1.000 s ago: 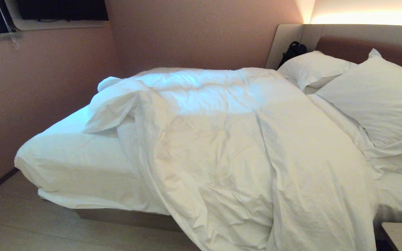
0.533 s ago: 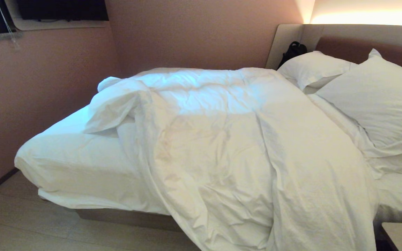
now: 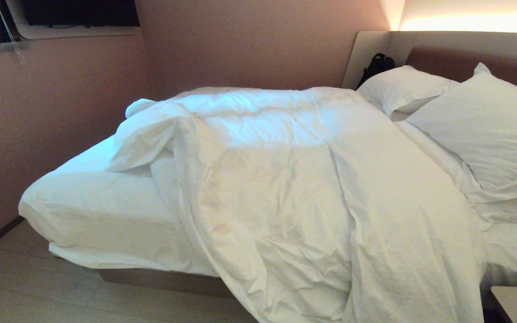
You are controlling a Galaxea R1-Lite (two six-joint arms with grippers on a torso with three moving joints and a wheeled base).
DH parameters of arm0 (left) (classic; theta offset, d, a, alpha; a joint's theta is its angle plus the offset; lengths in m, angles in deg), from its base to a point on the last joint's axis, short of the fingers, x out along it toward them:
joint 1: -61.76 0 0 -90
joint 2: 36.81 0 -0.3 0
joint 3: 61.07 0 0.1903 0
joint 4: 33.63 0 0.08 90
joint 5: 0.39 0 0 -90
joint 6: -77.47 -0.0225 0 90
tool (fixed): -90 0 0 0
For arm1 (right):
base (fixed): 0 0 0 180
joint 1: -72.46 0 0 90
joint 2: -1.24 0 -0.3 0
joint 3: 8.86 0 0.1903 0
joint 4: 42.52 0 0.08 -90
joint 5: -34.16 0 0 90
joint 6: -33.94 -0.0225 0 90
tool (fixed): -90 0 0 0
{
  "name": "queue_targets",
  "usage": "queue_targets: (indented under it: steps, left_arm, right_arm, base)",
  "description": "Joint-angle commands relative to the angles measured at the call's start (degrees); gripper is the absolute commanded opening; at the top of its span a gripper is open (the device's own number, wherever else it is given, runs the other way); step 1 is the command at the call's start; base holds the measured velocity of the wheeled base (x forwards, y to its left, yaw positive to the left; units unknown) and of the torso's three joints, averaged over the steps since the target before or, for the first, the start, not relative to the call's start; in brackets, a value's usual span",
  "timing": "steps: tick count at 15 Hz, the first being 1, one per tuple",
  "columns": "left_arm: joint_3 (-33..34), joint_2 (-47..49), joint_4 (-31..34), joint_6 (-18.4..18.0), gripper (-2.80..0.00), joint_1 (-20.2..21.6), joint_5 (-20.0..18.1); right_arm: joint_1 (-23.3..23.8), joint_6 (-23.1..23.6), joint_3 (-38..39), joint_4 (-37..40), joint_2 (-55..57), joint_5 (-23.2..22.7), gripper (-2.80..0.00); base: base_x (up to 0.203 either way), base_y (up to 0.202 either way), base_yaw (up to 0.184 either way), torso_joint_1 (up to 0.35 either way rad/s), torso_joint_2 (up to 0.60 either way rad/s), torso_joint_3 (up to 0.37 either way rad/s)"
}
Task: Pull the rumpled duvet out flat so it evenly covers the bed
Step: Hold the folded corner of the quilt
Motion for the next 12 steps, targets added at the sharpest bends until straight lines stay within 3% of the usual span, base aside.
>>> queue_targets:
  steps: [1,8,12]
  left_arm:
    - [0.0,0.0,0.0,0.0,-2.8,0.0,0.0]
    - [0.0,0.0,0.0,0.0,-2.8,-0.1,0.0]
    - [0.0,0.0,0.0,0.0,-2.8,0.0,0.1]
  right_arm:
    - [0.0,0.0,0.0,0.0,0.0,-0.1,-2.8]
    - [0.0,0.0,0.0,0.0,0.0,-0.1,-2.8]
    - [0.0,0.0,0.0,0.0,0.0,0.0,-2.8]
  base:
    - [0.0,0.0,0.0,0.0,0.0,0.0]
    - [0.0,0.0,0.0,0.0,0.0,0.0]
    - [0.0,0.117,-0.004,0.001,0.0,0.0]
